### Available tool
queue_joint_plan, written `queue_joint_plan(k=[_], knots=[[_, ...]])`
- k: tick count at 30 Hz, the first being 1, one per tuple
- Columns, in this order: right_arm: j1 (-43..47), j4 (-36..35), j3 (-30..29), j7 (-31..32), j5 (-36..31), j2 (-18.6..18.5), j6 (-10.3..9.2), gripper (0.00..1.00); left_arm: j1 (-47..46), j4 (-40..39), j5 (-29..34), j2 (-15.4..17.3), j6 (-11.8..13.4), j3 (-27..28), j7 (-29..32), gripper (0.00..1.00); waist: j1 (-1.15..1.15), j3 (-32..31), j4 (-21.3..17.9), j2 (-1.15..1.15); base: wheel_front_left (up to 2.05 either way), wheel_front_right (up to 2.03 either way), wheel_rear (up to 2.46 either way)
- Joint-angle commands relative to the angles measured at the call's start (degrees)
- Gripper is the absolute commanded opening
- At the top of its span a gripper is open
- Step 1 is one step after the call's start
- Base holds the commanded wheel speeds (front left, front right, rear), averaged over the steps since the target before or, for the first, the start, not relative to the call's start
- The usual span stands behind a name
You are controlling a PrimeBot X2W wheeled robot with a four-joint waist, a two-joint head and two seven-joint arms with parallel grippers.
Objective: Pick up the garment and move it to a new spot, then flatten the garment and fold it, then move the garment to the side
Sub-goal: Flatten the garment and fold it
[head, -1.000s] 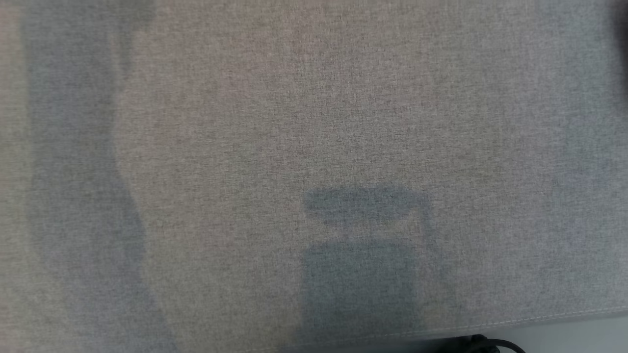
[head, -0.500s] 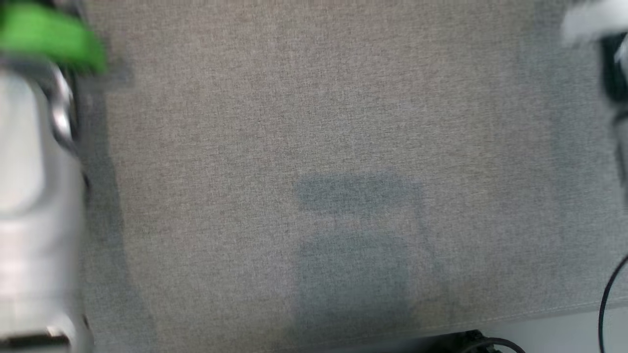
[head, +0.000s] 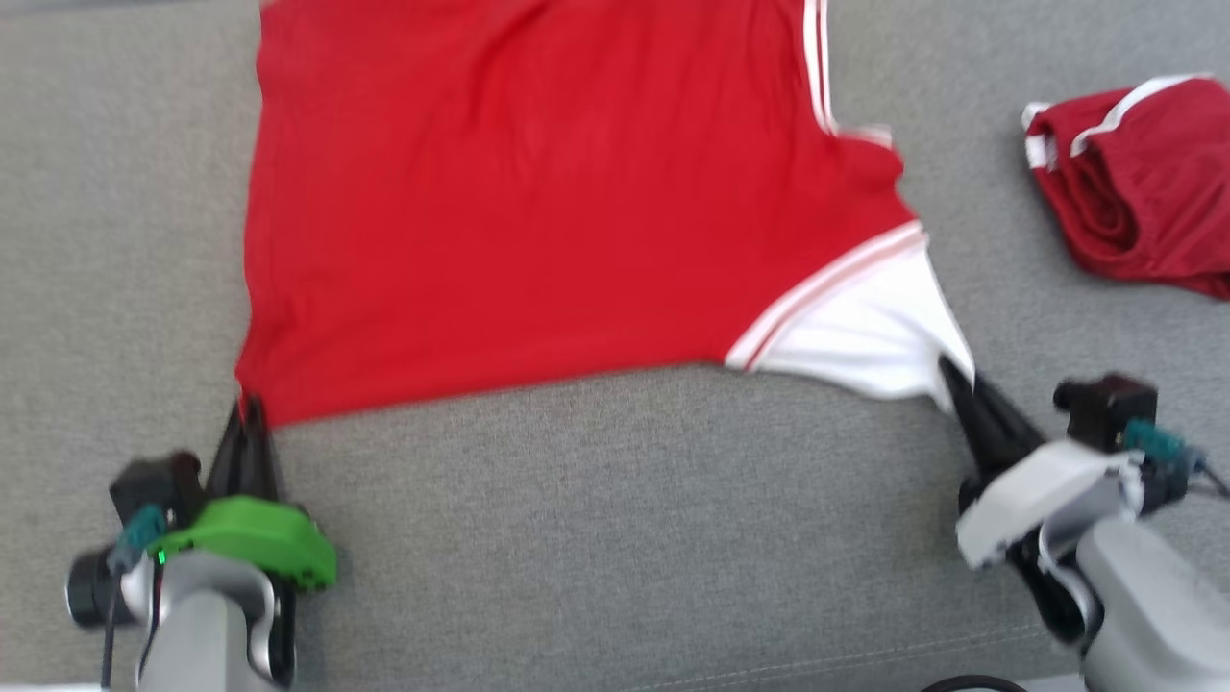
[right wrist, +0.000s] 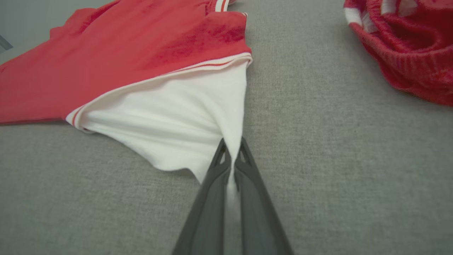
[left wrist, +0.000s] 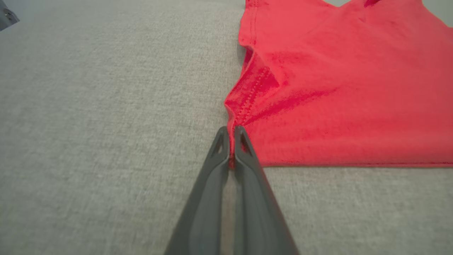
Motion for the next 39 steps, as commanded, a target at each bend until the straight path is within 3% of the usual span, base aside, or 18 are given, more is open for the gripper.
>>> queue_joint_plan(k=[1, 8, 13, 20, 25, 30, 39], knots=[[3.5, 0.9, 1.0, -0.1, 0.8, -0.4, -0.13, 0.0, 3.7, 1.0, -0.2, -0.2, -0.1, 1.1, 0.1, 0.0, 0.01, -12.0, -0.2, 0.0, 0.0, 0.0, 0.0], [12.4, 2.8, 4.6, -0.1, 3.4, -0.7, -0.14, 0.0, 14.2, 2.1, -1.3, -2.0, -0.1, 4.3, 0.1, 0.0, 0.01, -18.3, -1.0, 0.0, 0.0, 0.0, 0.0], [16.8, 3.6, 7.7, -0.1, 5.3, -2.4, -0.14, 0.0, 20.3, 1.4, -0.8, -2.5, -0.6, 3.7, 0.1, 0.0, 0.01, -19.9, -0.7, 0.0, 0.0, 0.0, 0.0], [20.2, 3.5, 14.2, -0.1, 10.6, -5.7, -0.13, 0.0, 25.9, -0.9, -5.4, -2.5, 0.7, 0.7, 0.1, 0.0, 0.01, -20.2, 0.9, 0.0, 0.0, 0.0, 0.0], [17.7, -1.6, 10.9, -0.1, 10.1, -7.0, -0.13, 0.0, 25.1, -5.8, -5.2, -2.5, 0.4, -0.6, 0.1, 0.0, 0.01, -18.8, 1.6, 0.0, 0.0, 0.0, 0.0], [14.0, -6.4, 6.3, -0.1, 7.8, -6.0, -0.12, 0.0, 19.9, -11.1, -4.3, -2.6, 0.2, -0.9, 0.1, 0.0, 0.01, -16.2, 2.5, 0.0, 0.0, 0.0, 0.0], [4.5, -3.0, 6.0, -0.1, 6.3, -4.2, -0.12, 0.0, 11.4, -9.7, -2.8, -2.6, 0.8, -2.9, 0.1, 0.0, 0.01, -11.6, 3.3, 0.0, 0.0, 0.0, 0.0]])
